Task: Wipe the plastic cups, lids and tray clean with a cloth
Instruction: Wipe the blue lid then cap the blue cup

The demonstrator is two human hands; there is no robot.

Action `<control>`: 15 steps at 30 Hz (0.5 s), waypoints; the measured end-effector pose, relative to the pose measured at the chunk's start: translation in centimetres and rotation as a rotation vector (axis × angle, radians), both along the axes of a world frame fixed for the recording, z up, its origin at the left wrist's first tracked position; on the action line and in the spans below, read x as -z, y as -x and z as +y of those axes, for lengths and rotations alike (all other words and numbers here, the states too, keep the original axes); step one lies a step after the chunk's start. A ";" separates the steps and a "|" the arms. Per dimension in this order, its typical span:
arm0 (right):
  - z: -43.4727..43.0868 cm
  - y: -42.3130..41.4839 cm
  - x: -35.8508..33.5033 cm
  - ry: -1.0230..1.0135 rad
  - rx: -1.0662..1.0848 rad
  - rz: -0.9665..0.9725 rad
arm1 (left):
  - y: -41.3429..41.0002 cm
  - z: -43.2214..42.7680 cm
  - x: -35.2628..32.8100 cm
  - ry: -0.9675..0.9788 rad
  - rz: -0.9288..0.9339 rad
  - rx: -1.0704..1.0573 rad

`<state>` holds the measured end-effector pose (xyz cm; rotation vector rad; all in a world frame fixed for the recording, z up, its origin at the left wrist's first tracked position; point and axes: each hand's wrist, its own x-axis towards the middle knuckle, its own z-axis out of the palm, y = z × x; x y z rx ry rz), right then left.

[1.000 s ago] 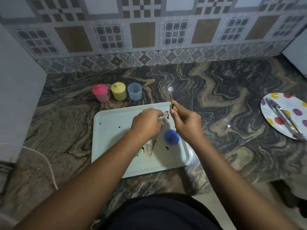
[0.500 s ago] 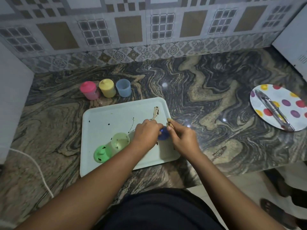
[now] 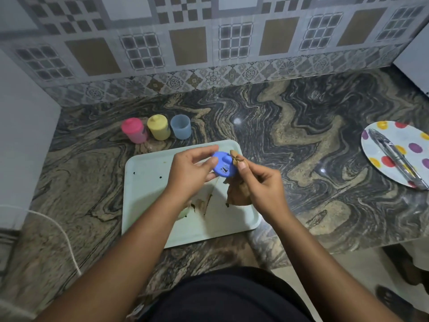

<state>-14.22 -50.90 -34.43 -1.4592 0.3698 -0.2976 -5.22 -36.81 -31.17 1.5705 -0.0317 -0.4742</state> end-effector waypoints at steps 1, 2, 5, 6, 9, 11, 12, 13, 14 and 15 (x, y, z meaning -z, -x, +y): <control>0.4 -0.1 -0.7 -0.012 0.000 -0.034 | 0.1 0.4 -0.4 0.115 0.072 -0.044; 0.7 -0.3 -1.3 -0.008 -0.002 -0.067 | 0.2 0.7 -0.9 0.217 0.133 -0.081; 1.6 -0.6 -2.4 0.013 -0.016 -0.129 | 0.6 1.7 -1.9 0.390 0.242 -0.121; 1.9 -0.7 -2.9 0.020 -0.018 -0.137 | 0.8 2.0 -2.2 0.418 0.249 -0.110; 3.0 -1.1 -4.0 0.070 -0.030 -0.168 | 1.3 2.9 -2.8 0.468 0.194 -0.040; 3.8 -1.5 -4.3 0.067 -0.035 -0.193 | 1.5 3.4 -3.1 0.461 0.124 0.013; 4.1 -1.6 -4.4 0.092 -0.029 -0.201 | 1.5 3.7 -3.2 0.450 0.094 0.026; 4.4 -1.8 -4.4 0.129 -0.022 -0.204 | 1.4 4.0 -3.3 0.445 0.071 0.027; 4.6 -2.0 -4.5 0.182 -0.017 -0.207 | 1.4 4.3 -3.5 0.449 0.056 0.023; 4.8 -2.1 -4.4 0.224 -0.017 -0.212 | 1.3 4.6 -3.6 0.456 0.045 0.017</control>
